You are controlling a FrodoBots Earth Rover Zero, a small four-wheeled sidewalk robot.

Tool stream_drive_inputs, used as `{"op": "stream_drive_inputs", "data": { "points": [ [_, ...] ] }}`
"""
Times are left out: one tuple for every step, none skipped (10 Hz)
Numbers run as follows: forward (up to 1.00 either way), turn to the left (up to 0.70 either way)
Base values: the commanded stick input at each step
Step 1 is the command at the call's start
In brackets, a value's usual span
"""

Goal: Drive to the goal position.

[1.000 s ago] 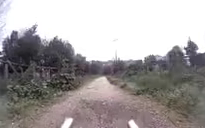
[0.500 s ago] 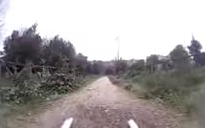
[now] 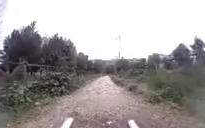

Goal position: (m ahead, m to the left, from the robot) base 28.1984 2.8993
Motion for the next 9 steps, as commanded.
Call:
{"op": "stream_drive_inputs", "data": {
  "points": [
    [0.70, 0.00],
    [0.70, 0.00],
    [0.70, 0.00],
    [0.70, 0.00],
    [0.70, 0.00],
    [0.70, 0.00],
    [0.70, -0.24],
    [0.70, -0.35],
    [0.70, -0.33]
  ]
}}
